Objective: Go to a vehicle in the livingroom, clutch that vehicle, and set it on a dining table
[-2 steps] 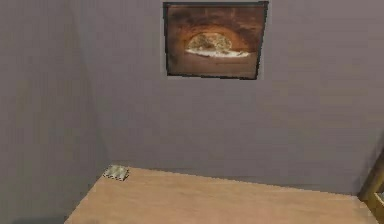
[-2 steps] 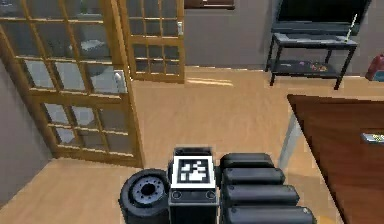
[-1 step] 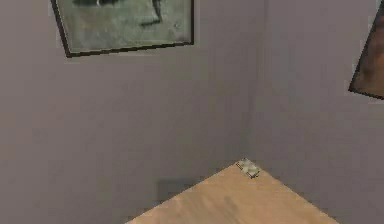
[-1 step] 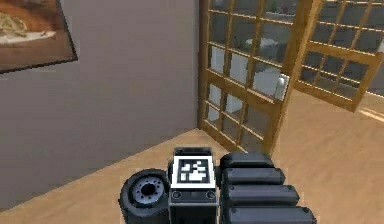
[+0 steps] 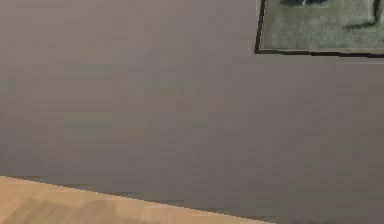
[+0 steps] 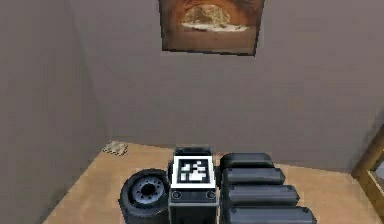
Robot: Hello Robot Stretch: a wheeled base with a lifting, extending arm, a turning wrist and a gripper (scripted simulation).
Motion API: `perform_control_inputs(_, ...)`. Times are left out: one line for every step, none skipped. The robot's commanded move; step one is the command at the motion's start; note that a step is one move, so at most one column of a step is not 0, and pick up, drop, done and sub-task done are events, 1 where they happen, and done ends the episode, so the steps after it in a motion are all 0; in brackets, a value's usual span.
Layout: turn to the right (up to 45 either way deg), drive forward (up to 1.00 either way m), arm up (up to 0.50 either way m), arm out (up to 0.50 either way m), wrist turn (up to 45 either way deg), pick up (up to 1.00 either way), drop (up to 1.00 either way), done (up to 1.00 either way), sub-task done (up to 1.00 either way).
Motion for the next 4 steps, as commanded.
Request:
perform_control_inputs(-9.0,0.00,0.00,0.00,0.0,0.00,0.00,0.00,0.00)
perform_control_inputs(45.0,0.00,0.00,0.00,0.0,0.00,0.00,0.00,0.00)
perform_control_inputs(45.0,0.00,0.00,0.00,0.0,0.00,0.00,0.00,0.00)
perform_control_inputs(12.0,0.00,0.00,0.00,0.0,0.00,0.00,0.00,0.00)
